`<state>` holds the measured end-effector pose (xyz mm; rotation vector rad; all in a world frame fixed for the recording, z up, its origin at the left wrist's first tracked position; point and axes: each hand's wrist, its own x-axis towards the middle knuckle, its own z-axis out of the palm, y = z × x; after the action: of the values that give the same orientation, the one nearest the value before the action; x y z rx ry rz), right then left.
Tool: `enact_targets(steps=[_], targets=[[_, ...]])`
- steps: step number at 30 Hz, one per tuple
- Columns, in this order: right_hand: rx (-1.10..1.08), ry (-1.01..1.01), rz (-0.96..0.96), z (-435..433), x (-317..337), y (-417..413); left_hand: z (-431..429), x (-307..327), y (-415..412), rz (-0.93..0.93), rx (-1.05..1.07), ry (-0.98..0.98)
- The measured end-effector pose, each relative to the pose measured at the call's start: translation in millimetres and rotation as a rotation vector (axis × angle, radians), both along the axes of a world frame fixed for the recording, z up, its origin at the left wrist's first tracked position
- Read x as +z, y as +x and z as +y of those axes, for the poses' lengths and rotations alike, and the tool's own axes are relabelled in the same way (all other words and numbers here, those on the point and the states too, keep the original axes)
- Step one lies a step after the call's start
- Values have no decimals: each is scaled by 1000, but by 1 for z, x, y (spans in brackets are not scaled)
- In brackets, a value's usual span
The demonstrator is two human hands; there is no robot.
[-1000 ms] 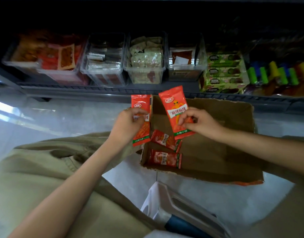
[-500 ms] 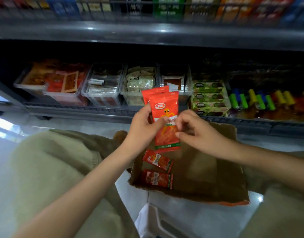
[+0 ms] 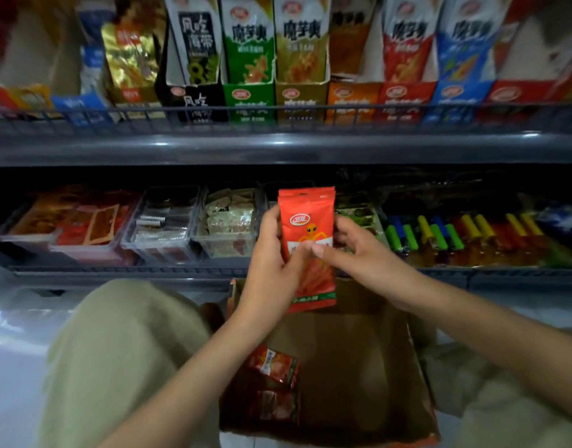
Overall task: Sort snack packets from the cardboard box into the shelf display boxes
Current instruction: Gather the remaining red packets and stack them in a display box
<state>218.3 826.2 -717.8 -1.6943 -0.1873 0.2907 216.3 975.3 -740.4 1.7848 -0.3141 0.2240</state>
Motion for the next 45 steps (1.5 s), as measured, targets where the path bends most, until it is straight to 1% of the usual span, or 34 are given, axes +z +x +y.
enact_targets(steps=[2,4,5,9,13,17,20,23,25,27,28,30,31,32,33,35,36,38,40,43,45], targets=[[-38,5,-57,-8,9,2,-8,6,2,-67,31,41],[-99,30,-104,-19,17,6,-19,13,5,-169,62,166],[-124,45,-126,-25,21,8,-25,15,8,-191,69,200],[-159,2,-215,-55,35,18,-55,38,22,-172,2,193],[-156,-31,-223,-102,56,22,-91,66,41,-285,-47,271],[-193,-58,-364,-145,70,22,-135,92,58,-402,-129,255],[-324,16,-424,-164,75,28,-168,108,68,-428,-156,227],[-462,74,-429,-185,81,34,-197,120,78,-474,-199,236],[-557,98,-465,-200,82,38,-212,123,84,-499,-215,266],[-708,167,-525,-213,81,43,-220,120,97,-567,-126,381],[-788,230,-551,-220,81,47,-221,117,107,-646,-47,489],[-889,381,-584,-234,87,58,-220,107,130,-826,76,800],[-899,451,-592,-240,91,64,-219,102,142,-882,113,942],[-890,511,-593,-244,97,71,-218,97,154,-927,136,1034],[-868,564,-591,-248,103,78,-217,93,163,-961,143,1081],[-793,627,-586,-252,115,94,-216,84,173,-1037,153,1099],[-755,626,-589,-253,120,102,-217,80,175,-1078,162,1099],[-708,565,-612,-254,127,121,-218,72,178,-1101,171,1111],[-693,449,-645,-254,134,138,-218,68,179,-1114,183,1108],[-647,202,-667,-256,133,162,-219,64,183,-1167,216,1060],[-618,109,-672,-264,130,172,-219,64,184,-1180,221,1048]])
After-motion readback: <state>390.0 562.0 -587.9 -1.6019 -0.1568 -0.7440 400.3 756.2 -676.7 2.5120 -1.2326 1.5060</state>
